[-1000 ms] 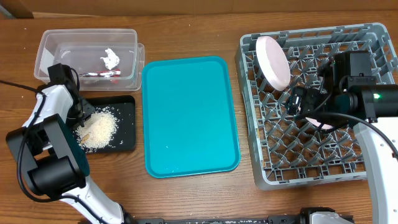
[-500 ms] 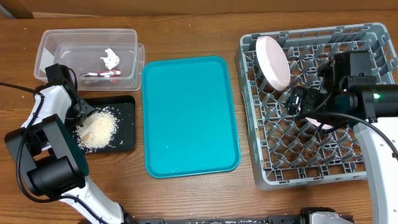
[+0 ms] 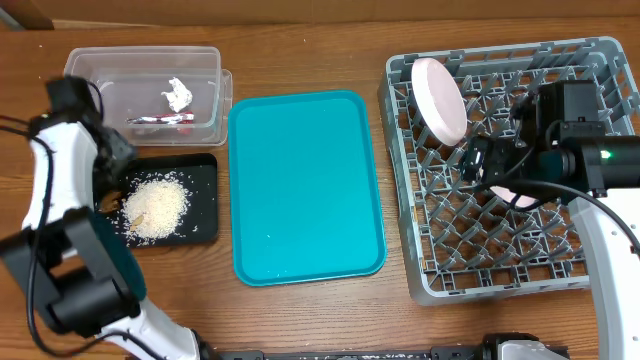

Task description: Sort waste into correct bins and load items into the dishwasher

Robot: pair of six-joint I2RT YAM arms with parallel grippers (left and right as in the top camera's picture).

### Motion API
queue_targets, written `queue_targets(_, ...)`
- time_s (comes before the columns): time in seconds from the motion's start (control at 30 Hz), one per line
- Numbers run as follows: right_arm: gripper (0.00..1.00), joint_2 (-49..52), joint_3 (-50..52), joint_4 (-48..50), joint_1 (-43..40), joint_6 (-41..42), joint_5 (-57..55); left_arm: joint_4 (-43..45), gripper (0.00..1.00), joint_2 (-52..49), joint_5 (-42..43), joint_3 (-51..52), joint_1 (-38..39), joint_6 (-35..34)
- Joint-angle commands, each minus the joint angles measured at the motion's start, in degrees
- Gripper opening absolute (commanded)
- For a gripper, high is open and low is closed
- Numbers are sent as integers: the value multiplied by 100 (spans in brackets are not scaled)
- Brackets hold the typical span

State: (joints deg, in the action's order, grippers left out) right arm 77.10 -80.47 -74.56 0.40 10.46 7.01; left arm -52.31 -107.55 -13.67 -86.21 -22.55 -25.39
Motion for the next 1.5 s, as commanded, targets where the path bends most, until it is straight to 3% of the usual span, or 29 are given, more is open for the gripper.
queue_targets(0.0,100,26,-92,299,-15,-39,-50,-55,76,566,616,-289,177,17)
queue_targets(0.17,100,254,-92,946,-11,-46,120,-133,80,767,1526,-289,686,568)
queue_targets(0.33,100,678,-92,1340,-11,-627,918,-1128,84,758,1718,-289,1412,876)
queue_targets(0.63,100,848,-92,619,-15,-623,756,-3340,80,782,1810,-337,1974,1097)
queue_targets(0.73,100,848,-92,236,-15,-621,608,-3670,80,855,1825,-337,1978,1080)
queue_targets(0.8,95,844,-92,4,-15,-623,588,-3770,80,966,1825,-334,1993,1078)
queue_targets(1.03,95,442,-87,-136,-15,-612,442,-3630,81,2004,1770,-140,2365,1080)
queue_targets(1.17,100,0,-87,136,-15,-557,439,-2876,81,3010,1493,332,2944,800)
queue_targets(1.27,100,-452,-13,374,-15,-557,437,-2135,87,4076,767,994,3563,291)
queue_targets(1.4,100,-1270,409,822,-15,-555,227,-1587,100,5261,610,1757,4153,175)
queue_targets(1.47,100,-1779,743,1088,-15,-553,142,-1556,100,5768,463,2041,4266,-94)
